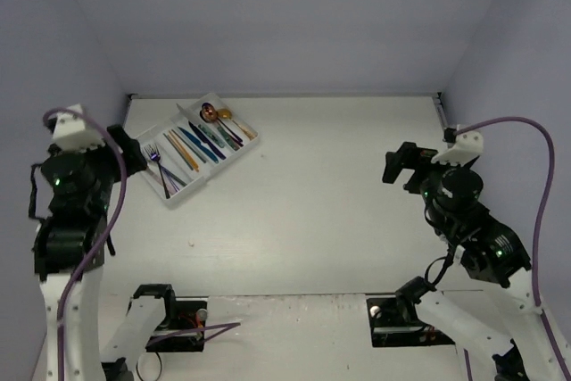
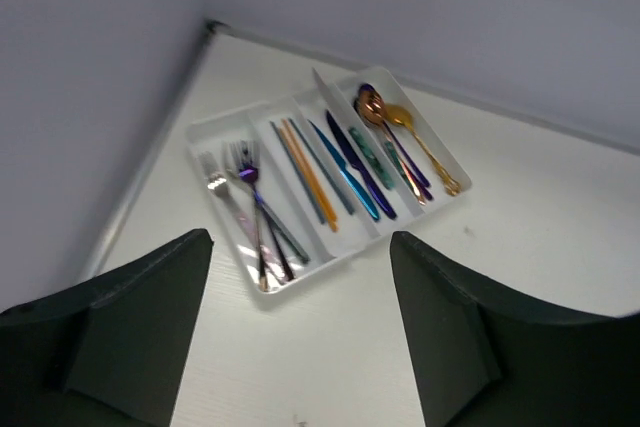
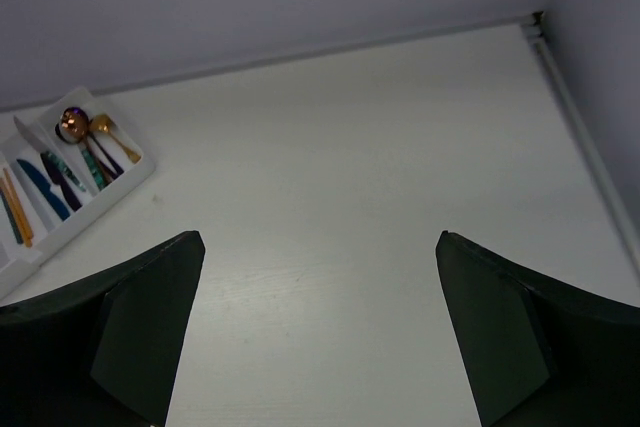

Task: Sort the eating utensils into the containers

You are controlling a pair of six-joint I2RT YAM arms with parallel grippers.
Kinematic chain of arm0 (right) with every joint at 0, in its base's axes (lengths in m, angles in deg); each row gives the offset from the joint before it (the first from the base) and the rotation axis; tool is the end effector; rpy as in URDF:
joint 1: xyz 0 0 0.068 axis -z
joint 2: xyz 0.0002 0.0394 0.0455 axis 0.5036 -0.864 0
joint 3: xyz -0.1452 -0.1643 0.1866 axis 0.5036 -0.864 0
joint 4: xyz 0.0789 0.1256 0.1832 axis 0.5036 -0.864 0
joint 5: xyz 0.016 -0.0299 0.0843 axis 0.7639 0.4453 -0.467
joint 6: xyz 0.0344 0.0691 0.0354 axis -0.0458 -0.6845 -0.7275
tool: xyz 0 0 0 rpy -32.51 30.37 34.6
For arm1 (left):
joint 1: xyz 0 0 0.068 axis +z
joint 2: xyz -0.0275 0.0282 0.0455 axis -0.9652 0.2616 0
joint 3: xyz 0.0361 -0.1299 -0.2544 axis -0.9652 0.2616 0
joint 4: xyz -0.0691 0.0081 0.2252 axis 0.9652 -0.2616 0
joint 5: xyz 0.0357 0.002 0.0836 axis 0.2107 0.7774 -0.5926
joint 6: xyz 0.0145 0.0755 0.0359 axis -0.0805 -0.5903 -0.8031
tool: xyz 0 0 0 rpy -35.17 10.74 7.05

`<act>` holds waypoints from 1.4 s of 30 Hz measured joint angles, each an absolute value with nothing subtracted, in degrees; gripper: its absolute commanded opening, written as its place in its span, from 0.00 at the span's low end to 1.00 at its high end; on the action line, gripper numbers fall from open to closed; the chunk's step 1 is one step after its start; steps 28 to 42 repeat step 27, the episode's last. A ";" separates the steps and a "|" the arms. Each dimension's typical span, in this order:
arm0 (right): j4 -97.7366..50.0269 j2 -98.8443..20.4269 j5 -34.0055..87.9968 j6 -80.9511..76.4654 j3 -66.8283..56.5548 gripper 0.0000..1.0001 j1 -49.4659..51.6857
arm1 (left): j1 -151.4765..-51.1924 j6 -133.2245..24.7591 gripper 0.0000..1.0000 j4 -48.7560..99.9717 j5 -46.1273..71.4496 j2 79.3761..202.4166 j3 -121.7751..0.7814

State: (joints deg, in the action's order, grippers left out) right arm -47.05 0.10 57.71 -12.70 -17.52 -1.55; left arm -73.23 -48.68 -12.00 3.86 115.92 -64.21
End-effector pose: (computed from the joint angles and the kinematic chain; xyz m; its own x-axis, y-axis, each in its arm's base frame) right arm 0.1295 0.0458 0.4294 -0.0778 0.2732 -0.9588 -0.1347 0.9500 0.2816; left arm 0.1585 0.0052 0.4506 -0.1557 -0.2991 -0.9414 -0.0871 0.9535 -0.2886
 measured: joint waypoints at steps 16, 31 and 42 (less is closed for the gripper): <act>-49.05 9.87 69.77 -3.95 -19.31 1.00 -1.25 | -73.30 -53.32 0.94 -29.50 -12.56 88.05 -52.49; -49.24 10.62 70.47 -2.76 -19.41 1.00 -1.25 | -73.34 -53.28 0.95 -32.03 -16.36 84.82 -52.42; -49.24 10.62 70.47 -2.76 -19.41 1.00 -1.25 | -73.34 -53.28 0.95 -32.03 -16.36 84.82 -52.42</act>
